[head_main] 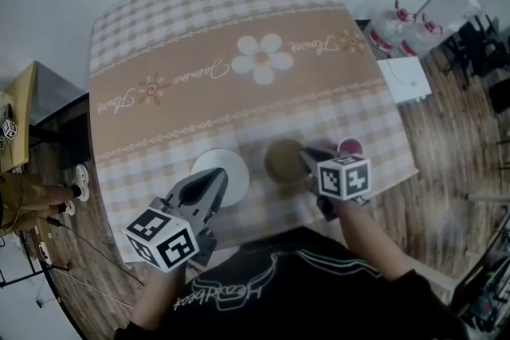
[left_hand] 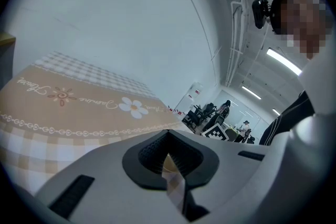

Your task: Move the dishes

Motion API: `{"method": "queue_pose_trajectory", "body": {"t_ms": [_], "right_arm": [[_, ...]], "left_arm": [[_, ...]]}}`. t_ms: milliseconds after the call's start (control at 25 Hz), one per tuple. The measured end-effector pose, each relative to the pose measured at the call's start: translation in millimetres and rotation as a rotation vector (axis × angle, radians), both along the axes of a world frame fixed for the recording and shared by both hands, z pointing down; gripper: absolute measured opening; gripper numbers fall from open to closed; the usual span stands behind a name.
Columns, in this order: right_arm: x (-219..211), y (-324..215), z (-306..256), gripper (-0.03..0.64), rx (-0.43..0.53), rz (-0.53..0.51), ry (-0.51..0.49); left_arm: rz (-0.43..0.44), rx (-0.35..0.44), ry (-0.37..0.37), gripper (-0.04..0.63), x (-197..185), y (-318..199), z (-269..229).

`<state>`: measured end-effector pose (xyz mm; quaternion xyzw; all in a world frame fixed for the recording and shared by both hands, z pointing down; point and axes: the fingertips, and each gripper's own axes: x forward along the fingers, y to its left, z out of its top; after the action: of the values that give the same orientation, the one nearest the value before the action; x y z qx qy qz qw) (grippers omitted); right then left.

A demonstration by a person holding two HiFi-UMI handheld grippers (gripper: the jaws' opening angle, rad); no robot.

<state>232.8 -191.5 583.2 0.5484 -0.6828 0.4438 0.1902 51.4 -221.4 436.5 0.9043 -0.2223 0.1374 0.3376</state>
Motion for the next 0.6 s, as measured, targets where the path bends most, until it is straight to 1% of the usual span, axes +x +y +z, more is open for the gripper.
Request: {"method": "queue_pose_trajectory", "body": {"t_ms": [120,200,280,480,600], "right_arm": [[3.1,1.1,-3.6,0.035,0.013,0.034,0.002],[5.2,1.0,-9.8,0.053,0.032,0.053,0.015],[3.3,0.1,-20.3,0.086,0.066,0.063,0.018],[-4.0,4.4,-59.5,0.089,0.191,0.099,0.039],[-13.6,13.6,-99.4,0.089,0.305,0.133,0.000]], "left_arm": [[0.000,0.009,0.003,-0.005,-6.5,2.8,-3.1],[-0.006,0.017,0.005,-0.005,-12.6,4.3,-6.3],[-0.014,0.020,0.006,-0.005,-19.5,6.9,-9.7],[-0.021,0.034,0.002,-0.005,-40.3,19.4,-18.7],[-0.010,0.060,0.019,-0.005,-50.8,29.5,-29.9]]}}
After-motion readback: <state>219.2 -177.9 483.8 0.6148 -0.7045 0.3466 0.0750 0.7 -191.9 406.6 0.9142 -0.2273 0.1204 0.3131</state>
